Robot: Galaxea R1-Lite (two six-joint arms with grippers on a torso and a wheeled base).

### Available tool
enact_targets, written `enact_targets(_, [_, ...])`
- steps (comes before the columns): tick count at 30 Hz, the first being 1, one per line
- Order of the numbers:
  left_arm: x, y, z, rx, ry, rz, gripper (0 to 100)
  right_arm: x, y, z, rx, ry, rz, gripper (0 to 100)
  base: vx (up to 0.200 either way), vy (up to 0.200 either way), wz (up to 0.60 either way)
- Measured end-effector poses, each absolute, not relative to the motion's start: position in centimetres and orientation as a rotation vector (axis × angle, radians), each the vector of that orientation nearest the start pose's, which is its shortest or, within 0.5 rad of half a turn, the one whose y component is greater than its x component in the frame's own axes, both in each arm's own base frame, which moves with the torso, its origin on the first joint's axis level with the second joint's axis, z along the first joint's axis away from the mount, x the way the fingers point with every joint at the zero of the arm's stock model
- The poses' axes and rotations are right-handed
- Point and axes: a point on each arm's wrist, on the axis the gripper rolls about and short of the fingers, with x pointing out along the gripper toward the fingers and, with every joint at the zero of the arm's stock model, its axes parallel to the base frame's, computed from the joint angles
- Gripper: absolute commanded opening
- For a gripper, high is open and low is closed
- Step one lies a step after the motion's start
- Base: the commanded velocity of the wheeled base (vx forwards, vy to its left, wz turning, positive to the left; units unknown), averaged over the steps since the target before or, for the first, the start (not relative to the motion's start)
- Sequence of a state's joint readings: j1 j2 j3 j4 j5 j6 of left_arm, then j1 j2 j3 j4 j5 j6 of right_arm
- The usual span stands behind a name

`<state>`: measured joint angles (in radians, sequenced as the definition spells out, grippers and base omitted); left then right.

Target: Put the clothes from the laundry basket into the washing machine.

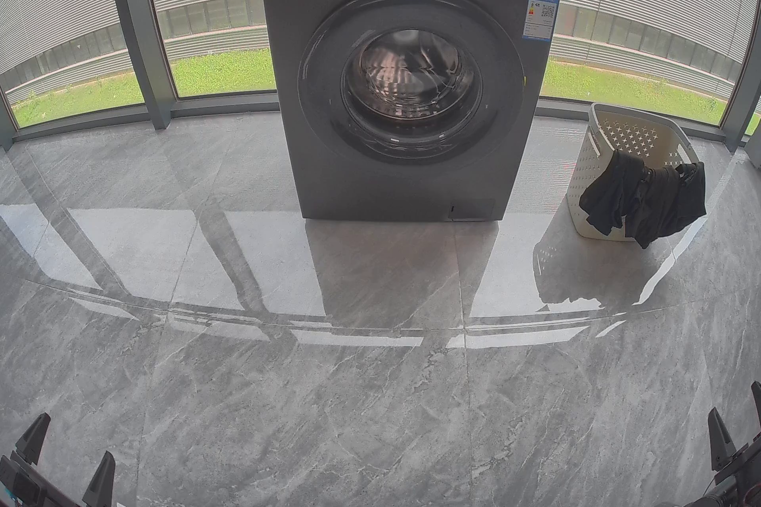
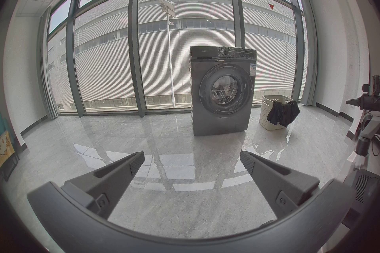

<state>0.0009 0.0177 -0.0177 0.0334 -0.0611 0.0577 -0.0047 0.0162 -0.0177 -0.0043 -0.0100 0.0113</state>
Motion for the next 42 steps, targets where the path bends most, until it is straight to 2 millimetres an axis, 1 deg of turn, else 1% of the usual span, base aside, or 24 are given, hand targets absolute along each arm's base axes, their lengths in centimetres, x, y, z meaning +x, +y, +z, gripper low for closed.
enact_targets(28, [-2.29, -0.14, 7.74, 0.055, 0.031, -0.063, 100, -2.29, -0.01, 8.12, 0.011, -0.006, -0.014, 100, 0.000, 0.000, 0.00])
enact_targets(42, [-2.28, -0.14, 7.75, 0.048, 0.030, -0.061, 100, -2.29, -0.01, 8.12, 0.011, -0.006, -0.015, 100, 0.200, 0.000, 0.00])
